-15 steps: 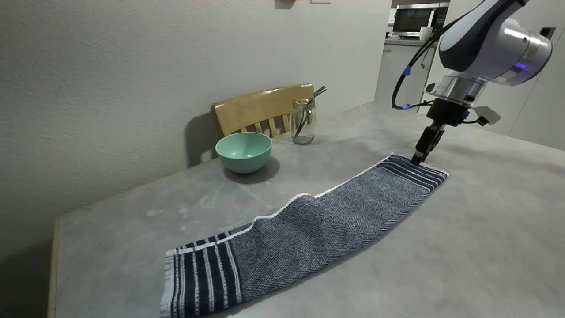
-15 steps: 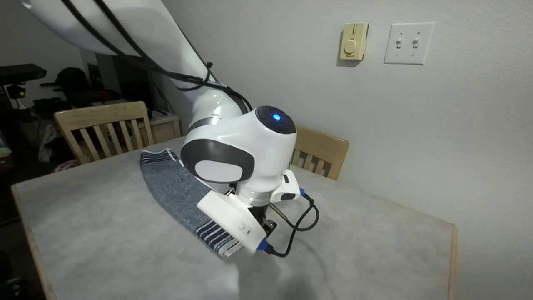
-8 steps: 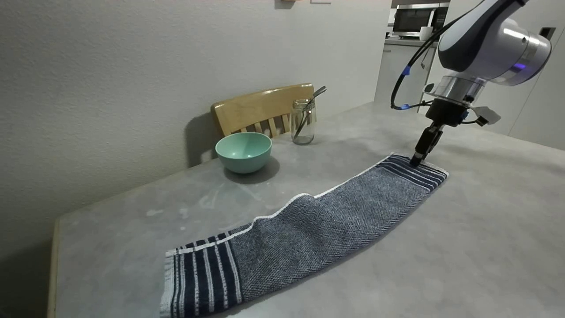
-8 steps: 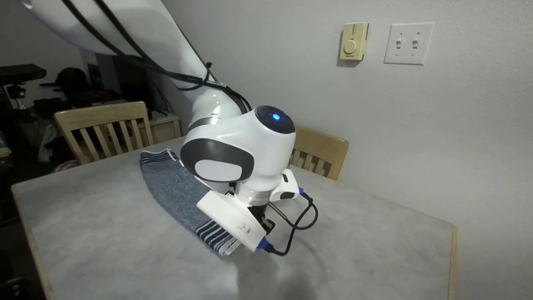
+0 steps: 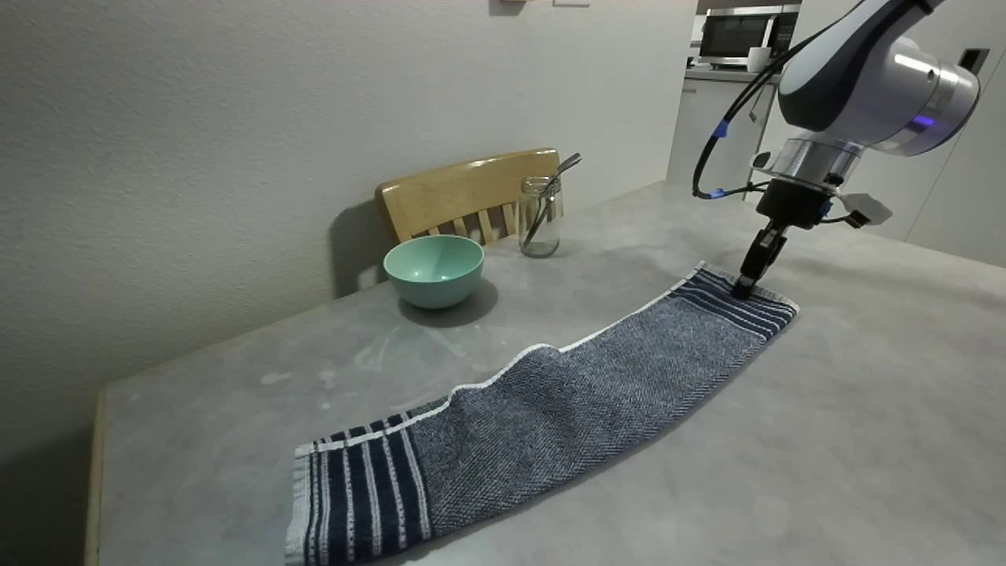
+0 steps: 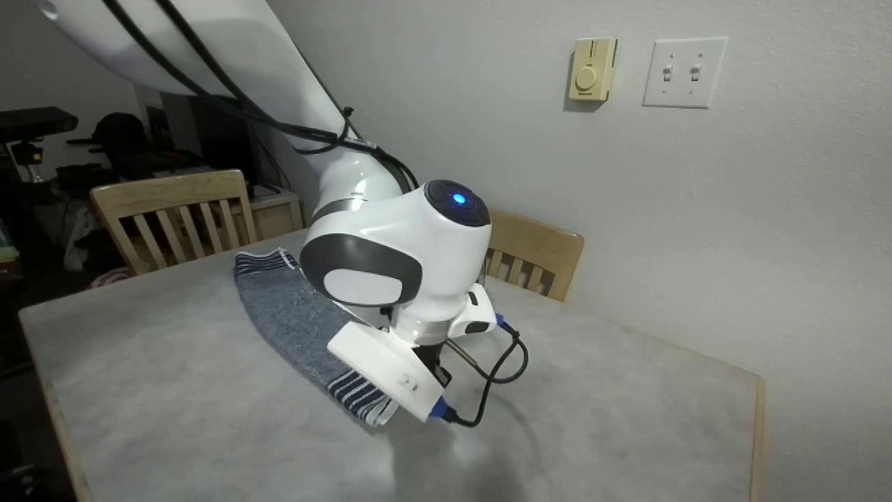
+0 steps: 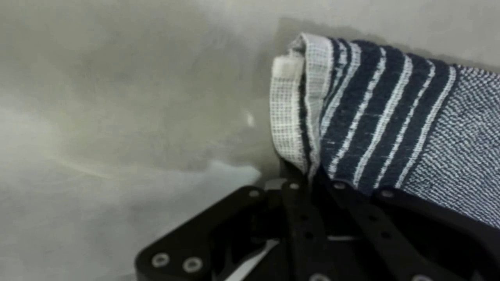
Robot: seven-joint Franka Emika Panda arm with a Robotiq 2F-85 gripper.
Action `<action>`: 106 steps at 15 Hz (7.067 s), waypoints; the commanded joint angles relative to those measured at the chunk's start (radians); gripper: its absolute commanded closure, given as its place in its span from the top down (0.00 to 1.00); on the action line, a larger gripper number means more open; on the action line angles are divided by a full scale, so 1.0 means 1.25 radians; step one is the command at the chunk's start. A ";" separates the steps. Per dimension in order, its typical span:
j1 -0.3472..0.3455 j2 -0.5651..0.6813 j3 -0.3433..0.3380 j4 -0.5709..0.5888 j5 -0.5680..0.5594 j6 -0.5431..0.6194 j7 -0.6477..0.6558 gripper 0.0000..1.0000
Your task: Fold the towel
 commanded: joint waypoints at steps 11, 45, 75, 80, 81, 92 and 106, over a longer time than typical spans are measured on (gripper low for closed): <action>0.094 -0.112 -0.243 -0.038 -0.444 -0.089 0.020 0.02; 0.377 -0.360 -0.102 -0.012 -0.438 -0.329 0.087 0.02; 0.468 0.075 -0.014 0.486 -0.413 -0.655 0.244 0.02; 0.544 0.073 -0.039 0.490 -0.571 -0.661 0.415 0.02; 0.558 0.075 -0.042 0.490 -0.602 -0.658 0.454 0.02; 0.594 0.041 -0.036 0.376 -0.622 -0.569 0.739 0.02; 0.697 0.040 -0.048 0.245 -0.622 -0.463 1.092 0.61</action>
